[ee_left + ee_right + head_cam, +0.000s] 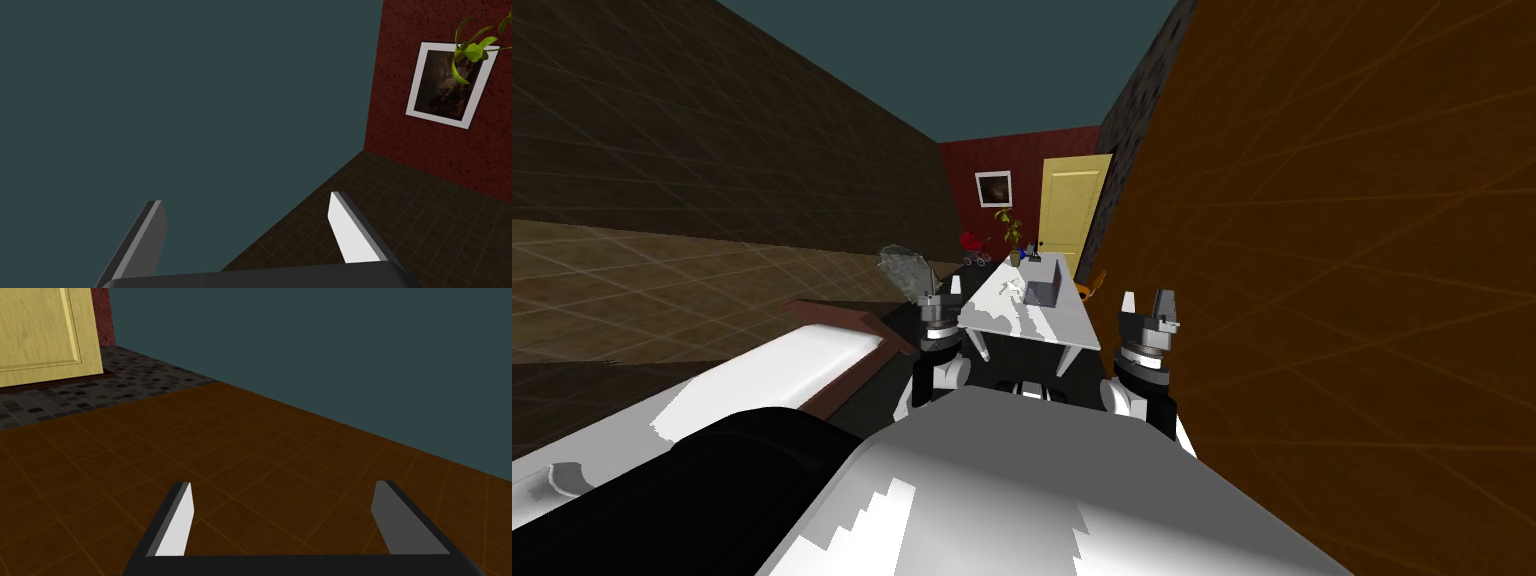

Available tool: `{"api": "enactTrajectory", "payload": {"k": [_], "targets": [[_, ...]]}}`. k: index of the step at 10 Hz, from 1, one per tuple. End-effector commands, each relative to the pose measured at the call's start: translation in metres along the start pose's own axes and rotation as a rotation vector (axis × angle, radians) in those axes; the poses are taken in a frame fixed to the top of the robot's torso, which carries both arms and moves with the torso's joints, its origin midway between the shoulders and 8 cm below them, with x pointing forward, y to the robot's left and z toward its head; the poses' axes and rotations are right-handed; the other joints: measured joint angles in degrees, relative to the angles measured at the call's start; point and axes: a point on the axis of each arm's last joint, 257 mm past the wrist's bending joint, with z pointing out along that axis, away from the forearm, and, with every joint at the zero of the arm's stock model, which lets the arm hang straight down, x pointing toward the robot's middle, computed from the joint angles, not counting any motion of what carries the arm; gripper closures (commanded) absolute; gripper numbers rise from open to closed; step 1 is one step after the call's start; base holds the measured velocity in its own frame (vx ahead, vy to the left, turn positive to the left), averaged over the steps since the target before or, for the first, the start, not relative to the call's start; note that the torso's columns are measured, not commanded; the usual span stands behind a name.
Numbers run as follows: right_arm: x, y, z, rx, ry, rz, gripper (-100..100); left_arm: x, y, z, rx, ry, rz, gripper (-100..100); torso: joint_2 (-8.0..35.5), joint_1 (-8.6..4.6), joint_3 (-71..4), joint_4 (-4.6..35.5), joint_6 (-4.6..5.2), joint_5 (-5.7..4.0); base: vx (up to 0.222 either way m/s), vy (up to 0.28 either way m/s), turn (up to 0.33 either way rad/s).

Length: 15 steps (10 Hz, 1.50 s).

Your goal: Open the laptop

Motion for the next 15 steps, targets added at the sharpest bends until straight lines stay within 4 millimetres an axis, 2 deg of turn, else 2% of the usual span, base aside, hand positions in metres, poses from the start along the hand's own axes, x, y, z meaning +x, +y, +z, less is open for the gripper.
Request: {"api": "enactTrajectory", "payload": {"k": [1, 3, 9, 15], "targets": [[0.007, -0.007, -0.001, 0.013, 0.055, -0.044, -100, 0.000, 0.000, 0.000, 0.000, 0.000, 0.000, 0, 4.23, 0.00, -8.46, 4.23, 0.00, 0.00, 0.005, 0.010, 0.042], [0.013, -0.016, -0.003, 0.029, 0.107, -0.103, -100, 0.000, 0.000, 0.000, -0.001, 0.000, 0.000, 0, 6.69, 0.04, -13.53, 6.68, 0.00, 0.01, 0.001, 0.018, 0.048], [0.027, -0.060, -0.010, 0.082, 0.273, -0.376, -100, 0.000, 0.000, 0.000, -0.001, 0.000, 0.000, 0, 6.90, 0.03, -13.84, 6.91, -0.01, 0.01, 0.009, 0.029, 0.072], [0.024, -0.117, -0.018, 0.124, 0.434, -0.740, -100, 0.000, 0.000, 0.000, -0.001, 0.000, 0.000, 0, 6.90, 0.00, -13.84, 6.91, 0.00, 0.00, 0.011, 0.041, 0.099]]}}
